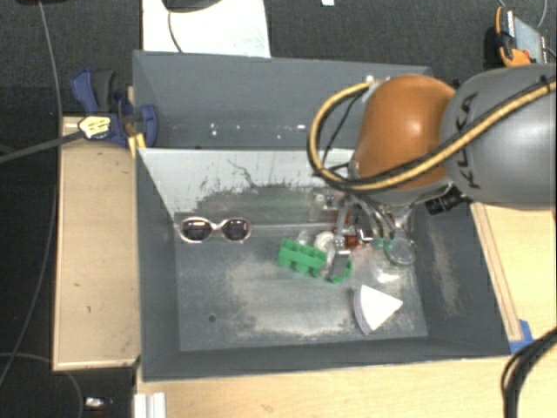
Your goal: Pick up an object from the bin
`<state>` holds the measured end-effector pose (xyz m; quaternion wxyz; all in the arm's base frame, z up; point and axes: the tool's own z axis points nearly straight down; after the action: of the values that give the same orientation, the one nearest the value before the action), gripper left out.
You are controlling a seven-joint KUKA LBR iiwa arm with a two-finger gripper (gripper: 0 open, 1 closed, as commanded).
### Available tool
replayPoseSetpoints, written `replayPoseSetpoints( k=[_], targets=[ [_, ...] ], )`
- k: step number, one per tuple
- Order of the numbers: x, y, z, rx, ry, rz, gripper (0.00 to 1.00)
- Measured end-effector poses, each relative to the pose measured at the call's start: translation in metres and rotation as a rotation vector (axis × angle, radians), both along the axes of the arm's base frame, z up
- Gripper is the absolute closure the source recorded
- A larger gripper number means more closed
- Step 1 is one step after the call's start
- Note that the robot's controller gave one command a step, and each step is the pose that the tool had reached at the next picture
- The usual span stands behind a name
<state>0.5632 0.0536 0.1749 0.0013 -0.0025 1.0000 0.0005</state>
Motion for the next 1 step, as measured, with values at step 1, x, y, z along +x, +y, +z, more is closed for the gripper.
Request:
replayPoseSetpoints(
  k=[1],
  targets=[
    [0.0, 0.0, 0.0, 0.0, 0.0, -0.001, 0.0]
  ],
)
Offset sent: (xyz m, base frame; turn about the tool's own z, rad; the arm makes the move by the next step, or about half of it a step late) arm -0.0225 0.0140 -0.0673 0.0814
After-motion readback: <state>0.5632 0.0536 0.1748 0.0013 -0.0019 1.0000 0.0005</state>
